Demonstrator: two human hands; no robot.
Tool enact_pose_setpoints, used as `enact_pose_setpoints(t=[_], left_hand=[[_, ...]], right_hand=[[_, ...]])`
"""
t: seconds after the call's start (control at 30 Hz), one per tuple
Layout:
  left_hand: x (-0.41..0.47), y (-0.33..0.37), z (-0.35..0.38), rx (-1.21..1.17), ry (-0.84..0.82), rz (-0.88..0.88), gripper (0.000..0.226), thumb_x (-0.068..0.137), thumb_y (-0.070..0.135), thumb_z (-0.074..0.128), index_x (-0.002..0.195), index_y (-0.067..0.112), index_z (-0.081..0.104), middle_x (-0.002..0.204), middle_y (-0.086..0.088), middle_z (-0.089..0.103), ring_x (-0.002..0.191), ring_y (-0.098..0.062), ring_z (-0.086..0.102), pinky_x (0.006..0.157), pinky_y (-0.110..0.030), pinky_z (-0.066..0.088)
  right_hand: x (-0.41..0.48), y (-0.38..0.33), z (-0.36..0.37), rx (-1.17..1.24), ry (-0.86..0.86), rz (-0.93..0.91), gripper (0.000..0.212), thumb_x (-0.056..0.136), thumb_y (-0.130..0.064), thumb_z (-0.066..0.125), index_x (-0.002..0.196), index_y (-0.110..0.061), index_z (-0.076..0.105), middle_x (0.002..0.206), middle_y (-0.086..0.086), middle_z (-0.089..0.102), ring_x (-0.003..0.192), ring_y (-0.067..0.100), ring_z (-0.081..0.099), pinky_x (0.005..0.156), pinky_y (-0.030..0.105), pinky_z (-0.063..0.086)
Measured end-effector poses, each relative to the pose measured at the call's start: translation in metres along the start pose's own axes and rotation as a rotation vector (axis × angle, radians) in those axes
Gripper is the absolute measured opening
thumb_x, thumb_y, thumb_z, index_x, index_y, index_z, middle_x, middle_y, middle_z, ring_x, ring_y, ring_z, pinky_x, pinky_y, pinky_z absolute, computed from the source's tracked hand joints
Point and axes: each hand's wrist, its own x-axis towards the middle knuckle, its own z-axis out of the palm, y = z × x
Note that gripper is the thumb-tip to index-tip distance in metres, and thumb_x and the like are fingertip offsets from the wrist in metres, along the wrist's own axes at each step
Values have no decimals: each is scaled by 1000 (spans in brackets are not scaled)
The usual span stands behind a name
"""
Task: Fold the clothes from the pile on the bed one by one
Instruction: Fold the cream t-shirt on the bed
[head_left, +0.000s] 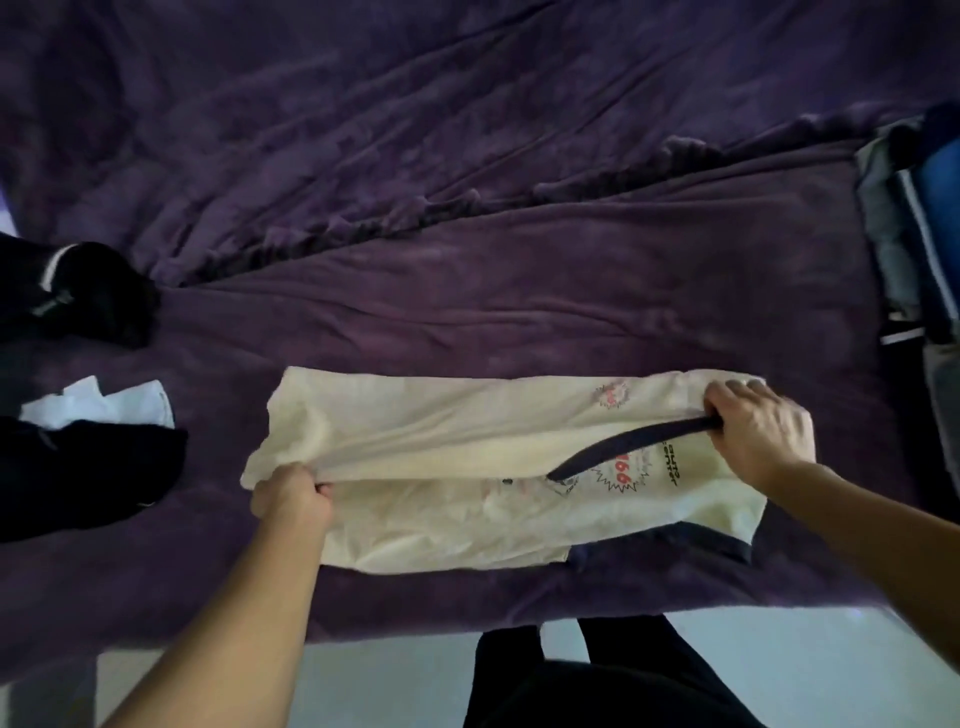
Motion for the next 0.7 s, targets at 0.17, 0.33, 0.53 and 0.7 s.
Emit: enact_pose_setpoints(t=[0.17, 0.33, 0.53, 0.7], left_hand=[[20, -56, -57, 138, 167, 7, 34, 84, -2, 58, 117, 3, 55, 115, -13, 60, 76, -24, 56, 42, -21, 42], [91, -98, -91, 301, 104, 46, 47, 76, 7, 60, 123, 7, 51, 106, -15, 62, 72, -23, 62, 37, -21, 48], [10, -94, -70, 1119, -141, 742, 40, 85, 6, 54, 124, 12, 56, 127, -18, 53, 111, -37, 55, 82, -37, 44], [-19, -147, 1, 1466, -693, 1097, 36, 89, 12, 52, 123, 19, 60, 122, -8, 52, 113, -27, 51, 93, -36, 44]], right_hand=[[-59, -11, 33, -56, -159, 133, 15, 86, -12, 54, 100, -18, 56, 99, 2, 59, 103, 27, 51, 62, 37, 48], [-95, -31, 54, -94, -457, 296, 30, 91, -18, 49, 119, -19, 59, 117, 8, 55, 116, 29, 49, 88, 40, 46], [-87, -13, 48, 277, -123, 623, 30, 89, -23, 52, 115, -17, 65, 117, 18, 61, 108, 39, 55, 86, 42, 45], [-41, 6, 70, 630, -107, 946, 68, 77, -50, 68, 123, -3, 53, 120, 16, 61, 110, 36, 58, 83, 37, 45]])
